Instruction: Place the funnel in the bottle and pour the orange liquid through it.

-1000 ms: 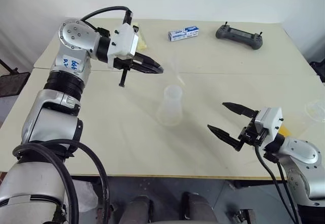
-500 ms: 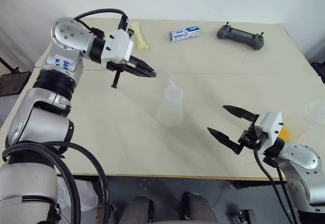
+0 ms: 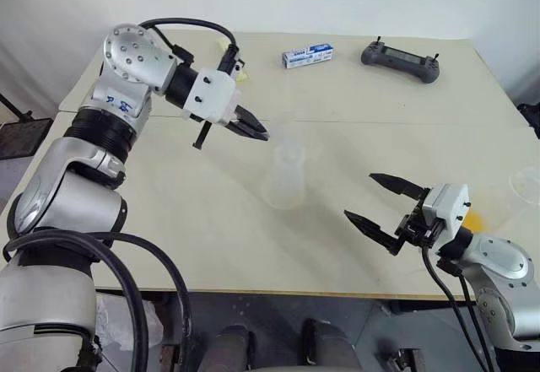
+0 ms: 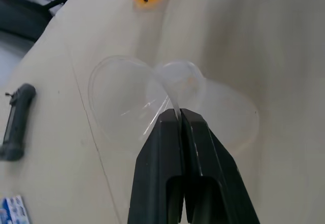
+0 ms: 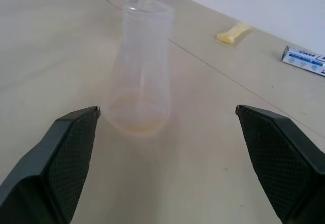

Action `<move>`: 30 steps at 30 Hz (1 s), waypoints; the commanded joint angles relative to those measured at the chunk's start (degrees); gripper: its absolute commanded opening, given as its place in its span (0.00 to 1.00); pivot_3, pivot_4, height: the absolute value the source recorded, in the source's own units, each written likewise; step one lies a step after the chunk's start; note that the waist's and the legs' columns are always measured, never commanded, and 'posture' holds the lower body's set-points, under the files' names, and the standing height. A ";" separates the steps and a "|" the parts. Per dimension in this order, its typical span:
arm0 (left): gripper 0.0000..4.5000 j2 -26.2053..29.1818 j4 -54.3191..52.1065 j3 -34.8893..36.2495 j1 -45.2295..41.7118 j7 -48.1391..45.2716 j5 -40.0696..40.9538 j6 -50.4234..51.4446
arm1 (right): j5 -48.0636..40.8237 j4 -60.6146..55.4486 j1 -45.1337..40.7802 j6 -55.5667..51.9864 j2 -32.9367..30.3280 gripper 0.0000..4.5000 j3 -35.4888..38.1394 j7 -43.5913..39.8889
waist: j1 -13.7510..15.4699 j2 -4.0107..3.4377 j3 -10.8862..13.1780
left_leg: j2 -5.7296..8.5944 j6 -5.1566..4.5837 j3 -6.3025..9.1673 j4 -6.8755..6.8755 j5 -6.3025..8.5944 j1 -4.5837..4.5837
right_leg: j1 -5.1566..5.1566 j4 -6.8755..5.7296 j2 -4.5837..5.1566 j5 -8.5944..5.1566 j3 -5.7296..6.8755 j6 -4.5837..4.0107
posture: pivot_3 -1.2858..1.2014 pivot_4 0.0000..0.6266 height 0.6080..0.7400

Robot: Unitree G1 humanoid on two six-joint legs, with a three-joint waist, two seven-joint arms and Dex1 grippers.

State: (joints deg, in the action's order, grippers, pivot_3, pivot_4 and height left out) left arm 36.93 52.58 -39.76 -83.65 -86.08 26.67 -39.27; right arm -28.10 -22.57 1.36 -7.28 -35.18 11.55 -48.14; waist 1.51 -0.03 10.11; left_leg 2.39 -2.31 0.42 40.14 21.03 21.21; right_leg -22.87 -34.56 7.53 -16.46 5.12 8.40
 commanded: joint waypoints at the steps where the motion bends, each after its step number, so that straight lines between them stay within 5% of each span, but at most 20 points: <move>1: 0.00 -0.53 0.35 -2.39 -2.80 -6.42 -0.86 -4.47 | -0.03 -2.50 0.58 1.41 0.11 1.00 0.32 -0.07 | -0.06 0.00 0.00 | -0.01 0.00 -0.01 0.00 0.00 0.00 | 0.00 0.00 -0.01 0.00 0.00 0.00 | 0.52 0.24 1.00; 10: 0.00 -1.50 0.74 -3.94 -4.07 -6.42 -0.43 -5.56 | 0.58 -2.58 1.02 1.82 0.67 1.00 0.18 0.28 | 0.02 0.00 0.00 | -0.01 -0.02 0.00 0.01 -0.01 0.00 | 0.00 0.00 -0.01 0.00 0.00 0.00 | 0.52 0.24 1.00; 13: 0.13 -1.64 1.95 -3.66 -4.59 -6.42 -1.57 -5.74 | 0.71 -2.54 1.15 2.02 0.81 1.00 0.13 0.33 | 0.00 0.00 0.00 | 0.01 -0.03 -0.01 0.02 -0.01 0.01 | 0.00 0.00 0.00 0.00 0.00 0.00 | 0.52 0.24 1.00; 25: 0.98 -3.32 5.16 2.65 -5.26 -6.42 -3.73 -4.07 | 0.66 -1.39 -0.18 1.82 0.10 1.00 0.94 -0.11 | -0.03 0.02 0.01 | 0.00 -0.04 -0.02 0.03 -0.01 0.02 | 0.00 0.00 -0.01 0.00 0.02 0.01 | 0.52 0.24 1.00; 30: 0.99 -1.30 1.59 8.58 -2.83 -6.42 1.02 7.13 | 0.15 -2.77 1.04 1.08 -0.05 1.00 2.98 1.14 | -0.16 0.02 0.01 | -0.02 -0.03 -0.01 0.03 -0.01 0.02 | 0.00 -0.02 -0.01 0.00 0.02 0.01 | 0.52 0.24 1.00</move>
State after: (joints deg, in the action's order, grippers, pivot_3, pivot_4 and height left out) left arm 34.21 56.44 -34.67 -86.82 -86.08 24.55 -36.58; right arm -26.93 -22.79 1.65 -6.36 -34.58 11.95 -47.81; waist 1.35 -0.01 10.12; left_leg 2.38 -2.34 0.41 40.17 21.02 21.20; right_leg -22.87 -34.62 7.52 -16.46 5.13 8.41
